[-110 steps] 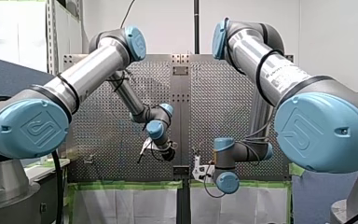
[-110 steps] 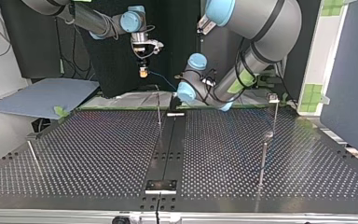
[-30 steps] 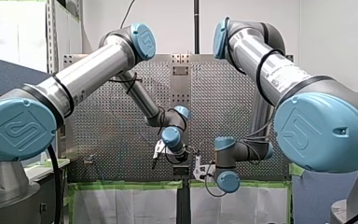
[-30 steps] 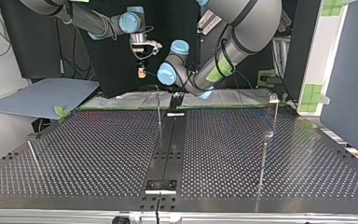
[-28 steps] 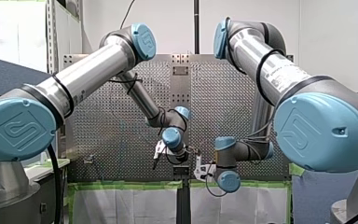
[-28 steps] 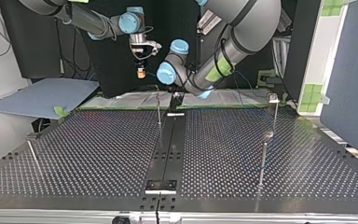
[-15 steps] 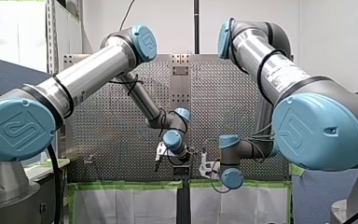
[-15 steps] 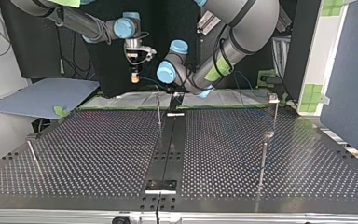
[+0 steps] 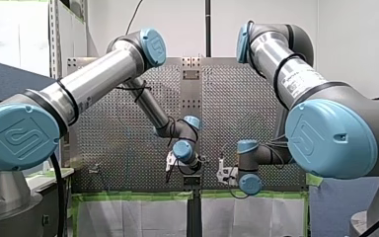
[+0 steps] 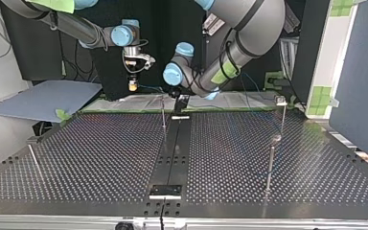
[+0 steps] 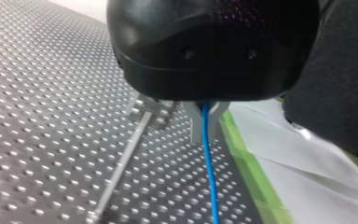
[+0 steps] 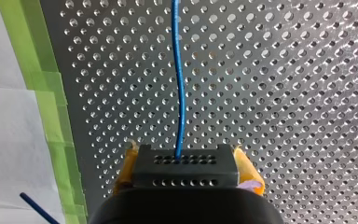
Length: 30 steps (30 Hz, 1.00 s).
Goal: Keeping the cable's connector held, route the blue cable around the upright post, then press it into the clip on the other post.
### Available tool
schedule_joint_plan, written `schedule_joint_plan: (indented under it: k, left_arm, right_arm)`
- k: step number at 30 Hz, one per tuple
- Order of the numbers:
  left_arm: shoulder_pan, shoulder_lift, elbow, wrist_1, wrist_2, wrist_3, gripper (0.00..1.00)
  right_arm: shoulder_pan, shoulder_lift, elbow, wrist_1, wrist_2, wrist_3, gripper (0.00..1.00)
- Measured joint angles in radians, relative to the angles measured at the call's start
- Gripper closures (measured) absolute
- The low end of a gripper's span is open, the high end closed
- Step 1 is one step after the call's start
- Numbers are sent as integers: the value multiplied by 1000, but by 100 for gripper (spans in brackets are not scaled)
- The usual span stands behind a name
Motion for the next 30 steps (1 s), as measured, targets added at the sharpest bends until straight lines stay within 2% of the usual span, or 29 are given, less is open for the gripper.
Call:
schedule_joint_plan:
  k: [5, 10, 13, 18, 23, 30]
  left_arm:
    - [5, -32, 0, 15, -21, 10, 100]
    - [16, -37, 0, 50, -8, 0, 100]
    - [23, -36, 0, 67, -3, -2, 100]
    - [28, -30, 0, 41, -7, 2, 100]
    - [25, -21, 0, 3, -20, 7, 100]
    - [7, -8, 0, -11, -16, 16, 100]
  right_arm:
    - [-7, 0, 0, 0, -10, -10, 100]
    - [-14, 0, -2, -1, -19, -16, 100]
    - [-17, 1, -2, -1, -27, -29, 100]
    - [-19, 2, -2, 4, -32, -47, 100]
    - [-21, 3, -2, 6, -33, -50, 100]
    - [-29, 4, -3, 7, -33, -50, 100]
